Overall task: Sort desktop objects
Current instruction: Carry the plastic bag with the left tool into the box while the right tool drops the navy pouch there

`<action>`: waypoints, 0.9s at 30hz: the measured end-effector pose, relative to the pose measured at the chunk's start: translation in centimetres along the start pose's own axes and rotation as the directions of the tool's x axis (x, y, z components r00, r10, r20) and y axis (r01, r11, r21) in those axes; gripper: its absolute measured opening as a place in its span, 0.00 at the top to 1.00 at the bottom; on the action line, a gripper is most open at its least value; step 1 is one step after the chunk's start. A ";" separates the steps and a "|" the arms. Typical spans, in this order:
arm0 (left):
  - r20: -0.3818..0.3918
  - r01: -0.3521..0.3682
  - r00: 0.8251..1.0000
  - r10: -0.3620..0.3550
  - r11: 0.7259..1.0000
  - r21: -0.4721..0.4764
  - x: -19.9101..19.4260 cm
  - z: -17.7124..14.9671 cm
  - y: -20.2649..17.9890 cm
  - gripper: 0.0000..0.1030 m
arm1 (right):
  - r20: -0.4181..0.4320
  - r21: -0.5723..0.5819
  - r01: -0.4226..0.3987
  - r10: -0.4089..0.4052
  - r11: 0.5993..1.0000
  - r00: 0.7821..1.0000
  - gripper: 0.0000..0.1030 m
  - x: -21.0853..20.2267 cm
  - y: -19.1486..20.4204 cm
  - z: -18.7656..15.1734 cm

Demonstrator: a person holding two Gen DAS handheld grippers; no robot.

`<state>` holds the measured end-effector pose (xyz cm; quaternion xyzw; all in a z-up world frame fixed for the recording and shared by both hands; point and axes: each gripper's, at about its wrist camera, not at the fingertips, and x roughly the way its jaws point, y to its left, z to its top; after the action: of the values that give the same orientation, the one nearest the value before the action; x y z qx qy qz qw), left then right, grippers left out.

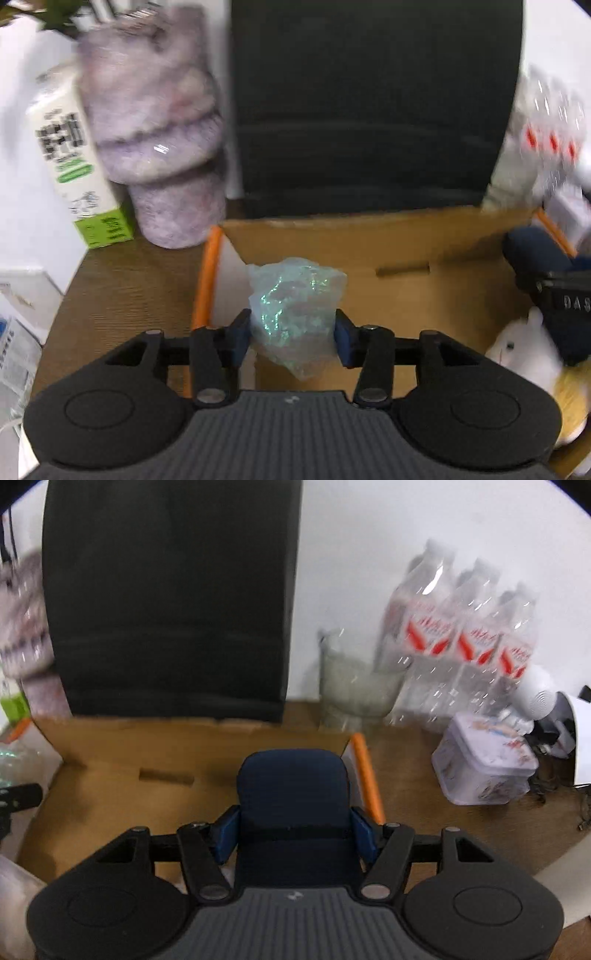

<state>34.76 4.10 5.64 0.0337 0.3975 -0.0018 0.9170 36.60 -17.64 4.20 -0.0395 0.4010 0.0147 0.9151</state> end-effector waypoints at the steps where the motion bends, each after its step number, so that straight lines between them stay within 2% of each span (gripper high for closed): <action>1: -0.011 0.005 1.000 -0.005 1.000 0.008 0.2 -0.2 -0.2 0.50 | -0.012 -0.010 0.000 -0.001 1.000 1.000 0.38 0.2 0.0 -0.3; 2: -0.023 0.008 1.000 -0.008 1.000 0.009 0.3 -0.3 -0.1 0.48 | -0.019 -0.015 -0.002 0.001 1.000 1.000 0.38 0.4 0.1 -0.4; 4: -0.016 0.016 1.000 -0.016 1.000 -0.012 -0.2 -0.4 0.4 0.37 | 0.004 -0.024 0.013 -0.013 1.000 1.000 0.37 0.0 0.2 -0.2; 6: -0.014 0.053 0.998 -0.054 0.998 -0.036 -1.2 -0.2 0.9 0.28 | 0.022 -0.029 0.023 -0.022 0.999 1.000 0.35 -1.1 0.4 0.2; 8: 0.001 0.052 0.999 -0.052 0.997 -0.052 -2.7 0.3 1.4 0.28 | 0.049 -0.020 0.006 -0.005 1.000 0.999 0.34 -2.5 0.0 0.6; 10: 0.030 0.047 0.999 -0.045 0.997 -0.061 -4.6 0.7 2.0 0.23 | 0.086 0.007 -0.022 0.021 1.000 0.996 0.33 -4.9 -0.6 0.8; 11: 0.044 0.046 0.998 -0.043 0.996 -0.072 -5.8 0.6 2.3 0.21 | 0.104 0.018 -0.035 0.033 0.999 0.994 0.30 -5.9 -1.0 0.8; 13: 0.062 0.057 0.997 -0.052 0.995 -0.086 -7.5 0.3 3.0 0.20 | 0.142 0.023 -0.064 0.061 0.998 0.988 0.25 -8.6 -1.3 0.4; 16: 0.081 0.070 0.995 -0.063 0.994 -0.086 -10.5 -0.7 3.1 0.17 | 0.189 0.006 -0.103 0.100 0.995 0.977 0.24 -12.4 -1.5 -1.1; 19: 0.169 0.068 0.984 -0.050 0.993 -0.101 -14.4 -3.6 3.5 0.10 | 0.256 0.000 -0.188 0.182 0.982 0.950 0.14 -16.3 -1.9 -4.4; 20: 0.196 0.073 0.979 -0.053 0.992 -0.099 -15.6 -5.1 3.7 0.08 | 0.266 0.005 -0.208 0.199 0.978 0.943 0.14 -17.1 -2.0 -5.6; 22: 0.205 0.052 0.978 -0.032 0.994 -0.091 -17.4 -7.5 3.5 0.08 | 0.260 0.024 -0.243 0.229 0.970 0.938 0.14 -18.9 -2.0 -8.8; 24: 0.207 0.022 0.978 -0.007 0.997 -0.068 -19.1 -9.8 2.7 0.08 | 0.271 0.032 -0.292 0.273 0.956 0.923 0.14 -20.5 -1.8 -12.2; 27: 0.260 0.069 0.964 -0.050 0.996 -0.063 -21.9 -14.2 1.3 0.01 | 0.238 0.022 -0.352 0.337 0.936 0.911 0.14 -21.8 -1.2 -17.0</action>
<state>9.45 5.77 12.03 -0.0118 0.2756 -0.0193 0.9610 9.43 -20.15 8.79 0.0632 0.2931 0.1673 0.9392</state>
